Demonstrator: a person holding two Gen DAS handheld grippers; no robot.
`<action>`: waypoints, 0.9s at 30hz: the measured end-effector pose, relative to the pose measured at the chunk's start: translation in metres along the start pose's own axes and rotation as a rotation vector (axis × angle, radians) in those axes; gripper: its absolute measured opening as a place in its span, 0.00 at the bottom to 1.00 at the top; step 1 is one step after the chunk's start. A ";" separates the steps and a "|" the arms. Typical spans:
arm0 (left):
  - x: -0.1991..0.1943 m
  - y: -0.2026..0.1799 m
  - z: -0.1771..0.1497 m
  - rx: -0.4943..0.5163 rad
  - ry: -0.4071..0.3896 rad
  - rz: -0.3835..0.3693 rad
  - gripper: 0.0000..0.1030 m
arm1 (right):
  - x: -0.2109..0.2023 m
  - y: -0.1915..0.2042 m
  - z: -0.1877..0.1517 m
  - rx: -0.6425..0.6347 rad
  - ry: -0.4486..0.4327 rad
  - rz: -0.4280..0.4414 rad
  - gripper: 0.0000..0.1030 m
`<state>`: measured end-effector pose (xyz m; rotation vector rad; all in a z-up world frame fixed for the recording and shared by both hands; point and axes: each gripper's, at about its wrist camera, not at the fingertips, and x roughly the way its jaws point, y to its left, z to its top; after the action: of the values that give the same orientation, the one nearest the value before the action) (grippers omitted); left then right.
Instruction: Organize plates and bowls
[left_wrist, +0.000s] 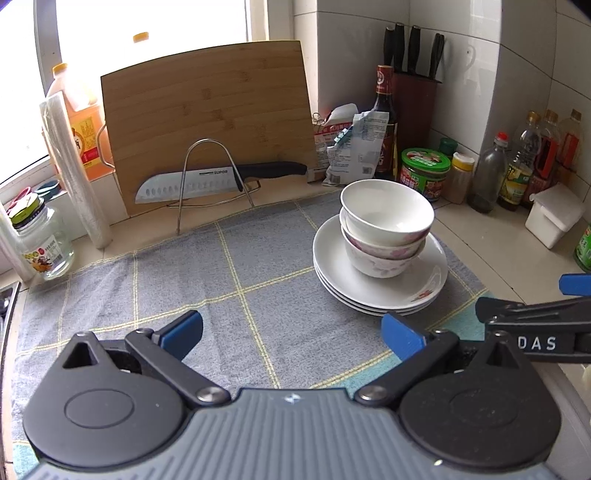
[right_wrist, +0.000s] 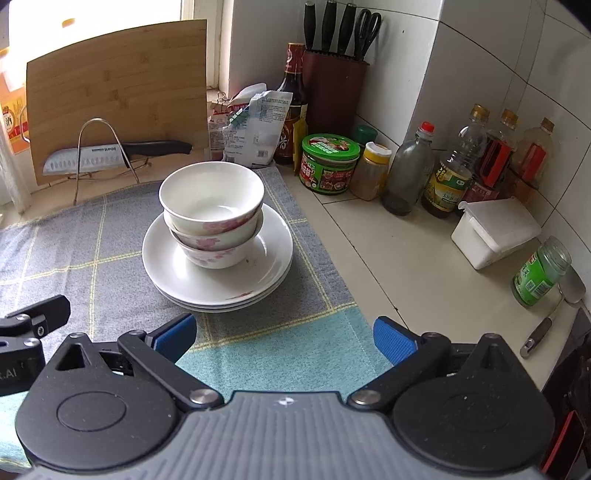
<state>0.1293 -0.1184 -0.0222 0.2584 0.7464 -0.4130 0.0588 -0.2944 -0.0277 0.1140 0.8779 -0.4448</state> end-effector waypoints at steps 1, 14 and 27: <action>-0.001 -0.002 0.000 0.002 -0.001 0.012 0.99 | -0.001 -0.001 0.000 0.002 -0.005 0.003 1.00; -0.004 -0.008 0.004 -0.051 0.019 0.033 0.99 | -0.003 -0.006 0.002 -0.002 -0.016 0.047 1.00; -0.005 -0.009 0.008 -0.067 0.024 0.047 0.99 | -0.001 -0.009 0.005 -0.005 -0.019 0.067 1.00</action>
<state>0.1263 -0.1278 -0.0137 0.2182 0.7749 -0.3402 0.0583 -0.3032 -0.0224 0.1336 0.8547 -0.3807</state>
